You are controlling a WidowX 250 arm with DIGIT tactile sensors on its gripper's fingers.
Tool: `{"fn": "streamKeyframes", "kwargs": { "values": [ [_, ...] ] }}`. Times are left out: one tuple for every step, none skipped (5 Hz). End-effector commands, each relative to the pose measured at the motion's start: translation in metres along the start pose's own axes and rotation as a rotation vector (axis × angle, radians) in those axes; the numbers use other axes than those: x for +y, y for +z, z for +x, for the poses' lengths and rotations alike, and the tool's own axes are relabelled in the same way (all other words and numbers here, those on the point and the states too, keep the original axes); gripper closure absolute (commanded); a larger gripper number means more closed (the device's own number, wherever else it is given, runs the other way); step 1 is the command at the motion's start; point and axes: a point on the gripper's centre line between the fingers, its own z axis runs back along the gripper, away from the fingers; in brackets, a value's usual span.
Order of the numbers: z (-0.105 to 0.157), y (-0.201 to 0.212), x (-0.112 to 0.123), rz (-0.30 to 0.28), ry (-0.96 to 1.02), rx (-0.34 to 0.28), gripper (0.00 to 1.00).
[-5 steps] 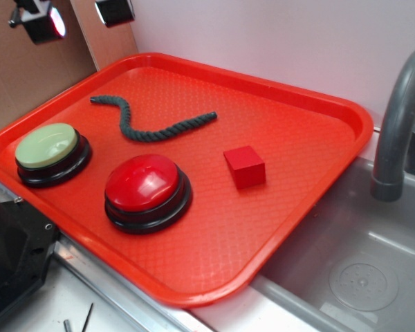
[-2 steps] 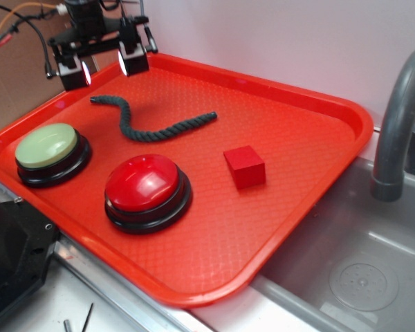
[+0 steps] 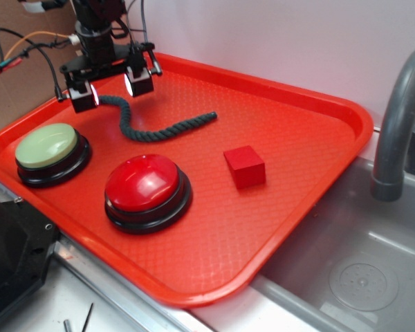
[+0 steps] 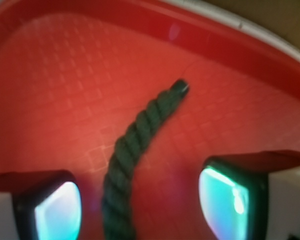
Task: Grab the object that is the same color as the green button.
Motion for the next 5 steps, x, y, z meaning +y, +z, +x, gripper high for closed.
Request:
{"fn": "streamKeyframes", "kwargs": {
  "values": [
    [0.006,-0.007,0.001,-0.052,0.021,0.003,0.00],
    [0.006,-0.007,0.002,-0.061,0.043,0.000,1.00],
    [0.006,-0.002,0.002,-0.073,0.052,-0.011,1.00],
    [0.006,0.002,0.000,-0.076,0.039,-0.035,1.00],
    [0.012,0.023,-0.007,-0.094,-0.025,-0.065,1.00]
  ]
}}
